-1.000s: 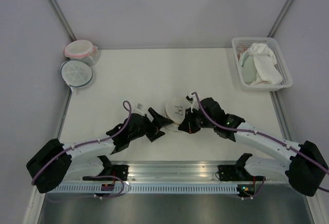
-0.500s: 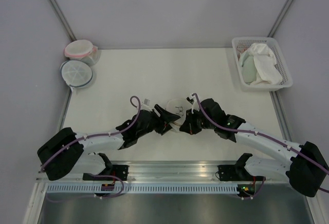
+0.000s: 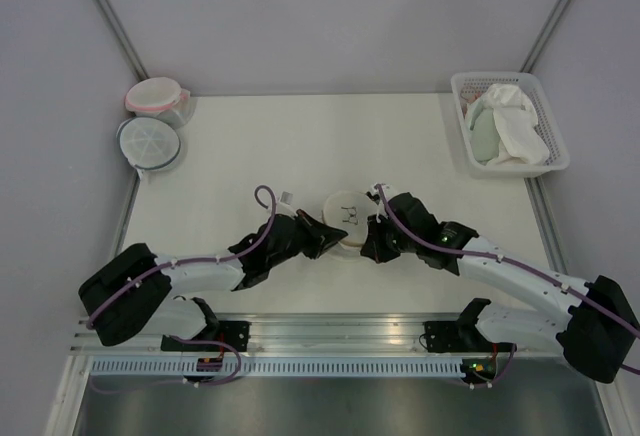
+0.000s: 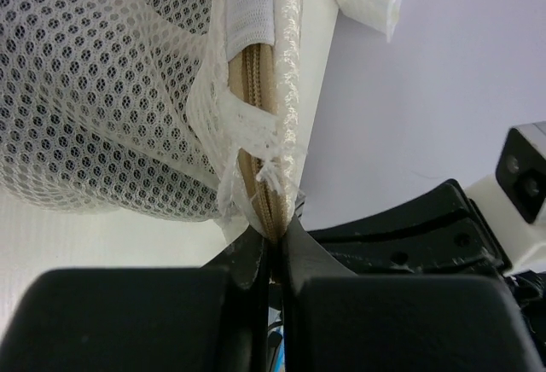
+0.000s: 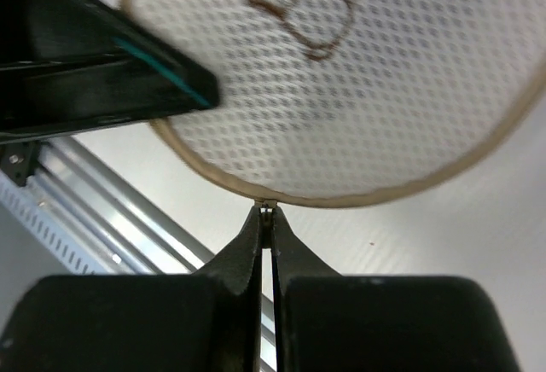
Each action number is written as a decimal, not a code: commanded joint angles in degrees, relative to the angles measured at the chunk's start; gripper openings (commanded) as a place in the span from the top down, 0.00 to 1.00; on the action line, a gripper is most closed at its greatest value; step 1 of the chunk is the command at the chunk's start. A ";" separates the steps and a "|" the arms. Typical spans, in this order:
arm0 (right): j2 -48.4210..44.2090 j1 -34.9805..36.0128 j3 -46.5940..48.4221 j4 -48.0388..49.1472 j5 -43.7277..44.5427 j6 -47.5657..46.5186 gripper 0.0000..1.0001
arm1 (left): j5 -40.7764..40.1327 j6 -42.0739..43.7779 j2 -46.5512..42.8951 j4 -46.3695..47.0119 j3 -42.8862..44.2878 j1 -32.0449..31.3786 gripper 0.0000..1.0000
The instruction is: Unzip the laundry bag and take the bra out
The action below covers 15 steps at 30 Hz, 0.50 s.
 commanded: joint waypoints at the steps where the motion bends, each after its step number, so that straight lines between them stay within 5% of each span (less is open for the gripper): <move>1: 0.83 0.27 1.80 -8.92 12.31 0.85 1.00 | 0.04 5.43 -4.36 -2.16 0.31 1.34 0.98; 9: 3.19 0.01 4.25 -11.48 32.43 4.37 1.00 | 17.93 25.29 -2.27 -17.89 9.10 1.96 0.98; 15: 9.42 -1.57 8.82 -8.93 39.40 1.39 1.00 | 30.17 36.19 1.07 -24.14 12.88 3.01 0.98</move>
